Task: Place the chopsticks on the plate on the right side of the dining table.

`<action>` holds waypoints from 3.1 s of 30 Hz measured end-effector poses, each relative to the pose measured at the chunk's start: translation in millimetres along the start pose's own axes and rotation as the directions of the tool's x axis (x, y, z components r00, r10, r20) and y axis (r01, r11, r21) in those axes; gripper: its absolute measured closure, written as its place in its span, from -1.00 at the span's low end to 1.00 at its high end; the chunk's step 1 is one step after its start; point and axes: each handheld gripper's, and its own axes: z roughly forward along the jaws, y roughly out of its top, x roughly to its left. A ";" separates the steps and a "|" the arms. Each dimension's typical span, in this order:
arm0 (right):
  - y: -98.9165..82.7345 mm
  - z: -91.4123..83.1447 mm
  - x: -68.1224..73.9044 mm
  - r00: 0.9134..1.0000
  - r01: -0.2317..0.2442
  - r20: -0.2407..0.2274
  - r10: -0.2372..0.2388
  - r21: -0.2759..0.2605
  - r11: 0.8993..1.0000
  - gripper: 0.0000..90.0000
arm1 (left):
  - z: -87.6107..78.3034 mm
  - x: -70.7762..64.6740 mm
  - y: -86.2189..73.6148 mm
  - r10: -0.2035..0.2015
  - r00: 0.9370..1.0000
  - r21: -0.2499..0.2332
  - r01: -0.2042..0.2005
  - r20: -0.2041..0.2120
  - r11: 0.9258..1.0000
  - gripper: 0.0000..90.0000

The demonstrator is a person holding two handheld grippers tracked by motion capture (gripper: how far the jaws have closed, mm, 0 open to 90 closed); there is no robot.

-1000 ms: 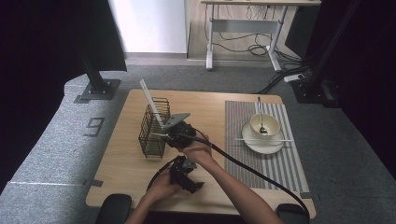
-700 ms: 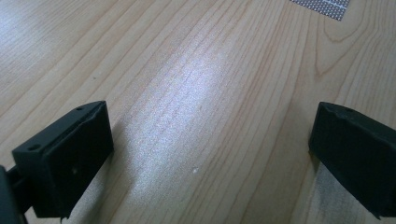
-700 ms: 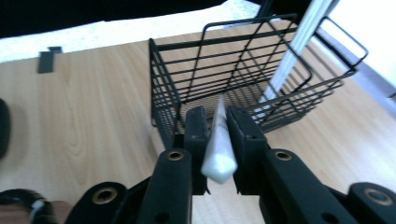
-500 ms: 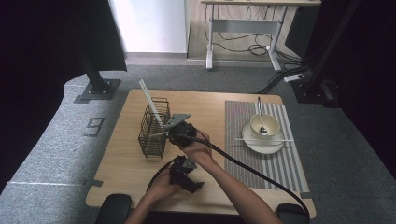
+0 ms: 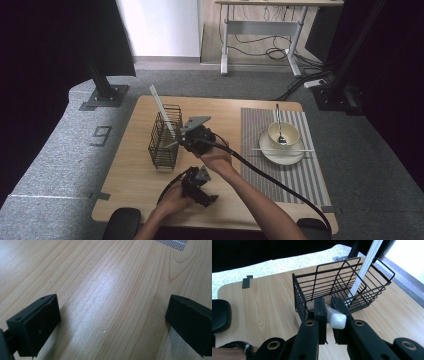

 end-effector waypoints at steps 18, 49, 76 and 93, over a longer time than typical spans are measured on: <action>11.9 -44.6 -13.0 0.998 -0.044 -0.037 0.043 -0.044 0.998 0.83 | 0.0 0.1 0.0 0.001 1.000 -0.001 -0.001 0.000 1.000 -1.00; 14.6 -138.1 -36.0 0.996 -0.081 0.030 0.084 -0.093 0.992 0.83 | -9.3 10.5 -0.5 -0.060 0.996 0.044 0.063 -0.065 0.997 -1.00; -39.3 -118.3 -15.6 0.993 -0.101 -0.043 0.107 0.114 0.988 0.83 | -43.6 4.2 10.3 -0.027 1.000 -0.213 0.025 -0.009 0.977 -0.05; -45.5 -97.0 -4.5 0.991 -0.087 -0.085 0.102 0.162 0.983 0.83 | -41.9 -5.1 12.2 0.040 0.999 -0.210 -0.046 -0.031 0.977 0.88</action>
